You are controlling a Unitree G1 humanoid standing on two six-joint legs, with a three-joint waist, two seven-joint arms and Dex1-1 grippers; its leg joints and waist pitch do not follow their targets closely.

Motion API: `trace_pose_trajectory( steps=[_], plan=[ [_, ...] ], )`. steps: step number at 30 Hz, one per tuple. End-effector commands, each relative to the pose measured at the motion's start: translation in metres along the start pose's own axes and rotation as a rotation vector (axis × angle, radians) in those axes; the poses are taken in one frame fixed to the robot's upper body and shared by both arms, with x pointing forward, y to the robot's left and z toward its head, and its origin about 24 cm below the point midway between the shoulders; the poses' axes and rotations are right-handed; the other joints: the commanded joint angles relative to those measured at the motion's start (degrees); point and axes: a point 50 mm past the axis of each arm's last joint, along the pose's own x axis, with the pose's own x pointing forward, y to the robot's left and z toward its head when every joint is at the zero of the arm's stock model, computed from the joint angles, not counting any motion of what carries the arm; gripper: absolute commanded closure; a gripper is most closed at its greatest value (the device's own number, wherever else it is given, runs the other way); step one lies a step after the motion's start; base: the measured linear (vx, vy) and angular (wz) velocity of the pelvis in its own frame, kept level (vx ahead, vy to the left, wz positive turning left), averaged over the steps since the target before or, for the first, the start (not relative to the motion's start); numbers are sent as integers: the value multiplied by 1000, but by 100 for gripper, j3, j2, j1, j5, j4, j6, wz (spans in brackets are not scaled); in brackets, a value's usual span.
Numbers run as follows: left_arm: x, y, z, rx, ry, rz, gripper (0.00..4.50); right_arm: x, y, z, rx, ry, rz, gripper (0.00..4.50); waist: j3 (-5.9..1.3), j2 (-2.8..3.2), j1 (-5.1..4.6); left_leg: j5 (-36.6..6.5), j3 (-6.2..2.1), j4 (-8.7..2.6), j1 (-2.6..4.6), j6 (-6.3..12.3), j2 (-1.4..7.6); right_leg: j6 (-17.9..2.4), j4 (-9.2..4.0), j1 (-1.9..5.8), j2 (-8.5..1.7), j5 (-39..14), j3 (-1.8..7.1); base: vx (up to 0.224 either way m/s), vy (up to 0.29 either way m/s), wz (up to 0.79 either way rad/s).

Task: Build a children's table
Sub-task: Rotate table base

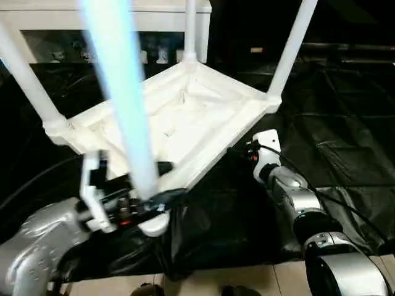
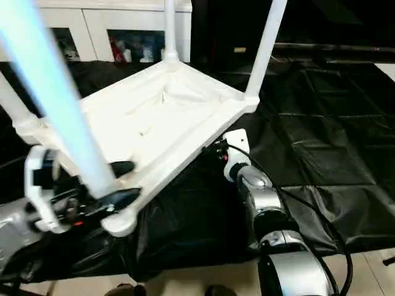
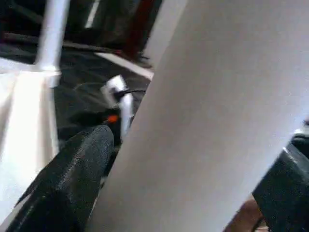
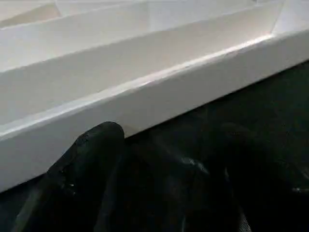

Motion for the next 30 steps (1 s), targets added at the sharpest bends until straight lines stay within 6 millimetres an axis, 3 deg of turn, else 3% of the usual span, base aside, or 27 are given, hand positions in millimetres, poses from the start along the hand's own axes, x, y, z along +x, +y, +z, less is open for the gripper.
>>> trace_pose_trajectory(
  steps=[1,5,9,12,16,17,22,25,30],
  plan=[
    [19,-7,0,-28,-2,-117,4,9,18,8,-24,-4,90,82,-444,69,-5,-1724,-165,-438,171,-137,246,-1135,-334,185,-186,-1619,170,0,0,0],
    [39,-8,-2,-71,3,-186,4,12,30,8,-28,-9,162,82,-469,8,-86,-1699,-191,-425,108,-143,237,-1063,-328,245,-214,-1788,169,0,0,0],
    [65,-9,-8,-94,38,-258,4,12,42,5,-42,-9,236,82,-479,18,-123,-1679,-176,-394,155,-65,234,-1149,-356,209,-203,-1776,166,0,0,0],
    [80,-6,-12,-73,54,-260,4,12,48,4,-47,-7,268,82,-494,13,-163,-1560,-199,-396,108,-41,243,-1211,-334,261,-218,-1651,152,0,0,0],
    [93,2,-18,-13,77,-204,4,12,50,3,-51,-5,280,82,-511,10,-182,-1541,-201,-379,108,11,250,-1271,-333,274,-230,-1591,151,0,0,0],
    [96,4,-19,4,82,-192,4,12,50,2,-48,-5,283,82,-506,21,-181,-1602,-200,-381,136,41,250,-1251,-373,242,-215,-1673,146,0,0,0],
    [112,15,-25,70,95,-95,4,12,49,0,-66,2,271,82,-544,50,-162,-1534,-206,-373,134,18,266,-1359,-339,272,-226,-1423,136,0,0,0],
    [114,25,-29,120,120,-20,4,11,44,1,-60,-3,242,82,-553,58,-146,-1481,-203,-362,132,70,264,-1460,-323,288,-235,-1240,127,0,0,0],
    [111,36,-36,214,166,44,4,6,25,7,-55,-29,193,82,-575,61,-125,-1495,-214,-351,136,88,269,-1462,-336,295,-253,-1333,119,0,0,0]
  ],
)
